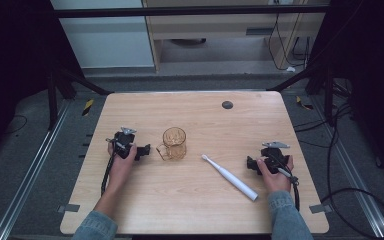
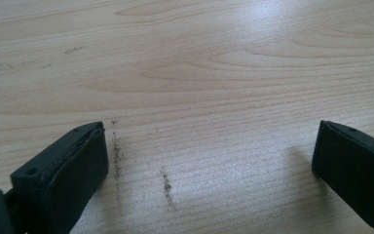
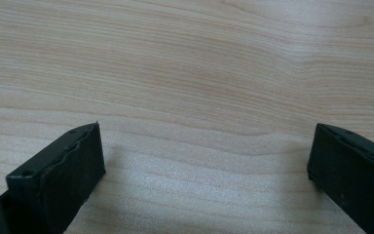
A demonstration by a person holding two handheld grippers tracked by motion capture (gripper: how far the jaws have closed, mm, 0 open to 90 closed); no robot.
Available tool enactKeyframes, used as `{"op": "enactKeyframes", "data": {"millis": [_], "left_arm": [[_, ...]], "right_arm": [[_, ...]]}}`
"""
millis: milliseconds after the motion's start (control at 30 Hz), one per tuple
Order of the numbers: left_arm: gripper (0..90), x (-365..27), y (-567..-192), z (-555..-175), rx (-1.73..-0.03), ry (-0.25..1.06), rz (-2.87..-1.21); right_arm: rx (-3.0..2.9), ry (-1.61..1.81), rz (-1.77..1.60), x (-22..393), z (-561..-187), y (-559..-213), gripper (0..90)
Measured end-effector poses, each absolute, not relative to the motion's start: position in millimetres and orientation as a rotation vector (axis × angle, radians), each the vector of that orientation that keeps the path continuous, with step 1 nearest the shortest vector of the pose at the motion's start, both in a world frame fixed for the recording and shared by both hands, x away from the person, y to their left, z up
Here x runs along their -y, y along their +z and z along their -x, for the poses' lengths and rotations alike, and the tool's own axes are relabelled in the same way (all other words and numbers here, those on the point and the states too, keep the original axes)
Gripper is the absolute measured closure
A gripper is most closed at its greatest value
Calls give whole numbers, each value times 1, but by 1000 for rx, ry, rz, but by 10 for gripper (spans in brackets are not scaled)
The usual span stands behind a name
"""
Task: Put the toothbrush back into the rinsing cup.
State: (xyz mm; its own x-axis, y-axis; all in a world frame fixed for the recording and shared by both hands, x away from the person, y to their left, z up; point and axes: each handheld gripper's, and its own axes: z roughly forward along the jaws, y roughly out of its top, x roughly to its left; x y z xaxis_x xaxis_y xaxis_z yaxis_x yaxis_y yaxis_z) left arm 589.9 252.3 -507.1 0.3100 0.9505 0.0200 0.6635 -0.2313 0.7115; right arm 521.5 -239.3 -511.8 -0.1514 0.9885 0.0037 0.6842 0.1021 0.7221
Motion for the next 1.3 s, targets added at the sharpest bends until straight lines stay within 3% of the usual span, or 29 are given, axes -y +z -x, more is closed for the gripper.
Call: {"op": "enactKeyframes", "data": {"millis": [133,633,867,1000,1300], "left_arm": [[0,-252,-507,-590,-1426,619,-1980],[0,-252,-507,-590,-1425,619,-1983],[0,-252,-507,-590,-1425,619,-1983],[0,-252,-507,-590,-1426,619,-1983],[0,-252,-507,-590,-1430,620,-1980]], "right_arm": [[-1899,842,-1605,244,-518,-511,94],[-2115,865,-1392,228,-464,-469,151],[-2218,821,-1356,216,-448,-458,226],[-2312,740,-1310,203,-444,-457,225],[-2413,682,-1273,194,-452,-453,315]]}}
